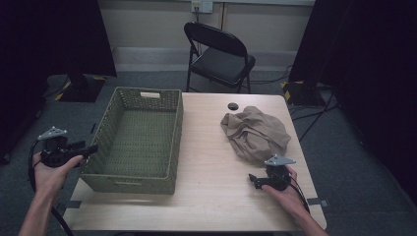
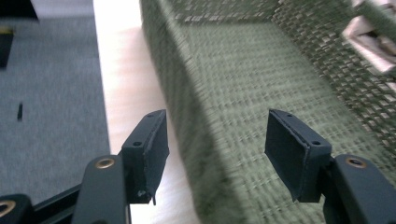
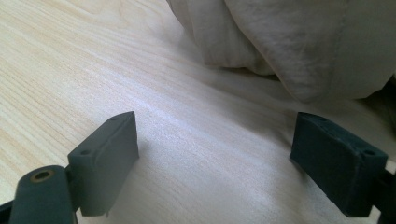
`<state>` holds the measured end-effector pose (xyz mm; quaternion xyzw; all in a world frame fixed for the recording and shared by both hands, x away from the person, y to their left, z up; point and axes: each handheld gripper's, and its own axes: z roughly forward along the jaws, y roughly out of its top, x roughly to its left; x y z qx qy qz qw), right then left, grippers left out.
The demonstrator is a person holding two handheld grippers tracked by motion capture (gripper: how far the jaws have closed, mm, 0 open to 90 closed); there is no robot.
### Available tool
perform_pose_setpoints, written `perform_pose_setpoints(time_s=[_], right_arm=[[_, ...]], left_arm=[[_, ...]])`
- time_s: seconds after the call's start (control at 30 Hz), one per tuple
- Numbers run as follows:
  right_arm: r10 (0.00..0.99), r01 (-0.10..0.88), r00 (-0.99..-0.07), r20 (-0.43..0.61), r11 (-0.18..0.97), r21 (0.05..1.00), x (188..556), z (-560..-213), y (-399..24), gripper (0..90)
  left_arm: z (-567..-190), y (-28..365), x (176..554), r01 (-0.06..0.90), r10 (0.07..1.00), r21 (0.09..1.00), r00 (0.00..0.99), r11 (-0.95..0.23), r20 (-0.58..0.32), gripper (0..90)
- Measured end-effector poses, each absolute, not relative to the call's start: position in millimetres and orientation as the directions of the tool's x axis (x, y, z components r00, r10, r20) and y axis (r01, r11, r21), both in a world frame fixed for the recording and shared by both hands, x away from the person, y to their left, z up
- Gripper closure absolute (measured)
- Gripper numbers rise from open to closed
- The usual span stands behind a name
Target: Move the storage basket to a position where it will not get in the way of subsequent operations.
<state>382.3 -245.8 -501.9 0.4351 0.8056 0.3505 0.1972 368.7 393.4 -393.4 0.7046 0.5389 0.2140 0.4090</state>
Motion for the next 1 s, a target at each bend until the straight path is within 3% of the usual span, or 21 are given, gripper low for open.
perform_pose_setpoints(time_s=[0.37, 0.63, 1.0], right_arm=[[0.839, 0.563, -0.544, -0.013, 0.376, 0.736, 382, -502, -246, 14.0], [0.838, 0.561, -0.545, -0.013, 0.377, 0.737, 383, -502, -246, 14.0], [0.832, 0.556, -0.555, -0.014, 0.383, 0.738, 383, -502, -246, 13.9]], left_arm=[[-376, 319, 361, 0.535, 0.865, 0.839, 0.465, -0.104, -0.189, 38.5], [-377, 267, 381, 0.542, 0.835, 0.83, 0.511, -0.128, -0.205, 41.1], [-369, 212, 422, 0.544, 0.802, 0.818, 0.565, -0.188, -0.192, 36.5]])
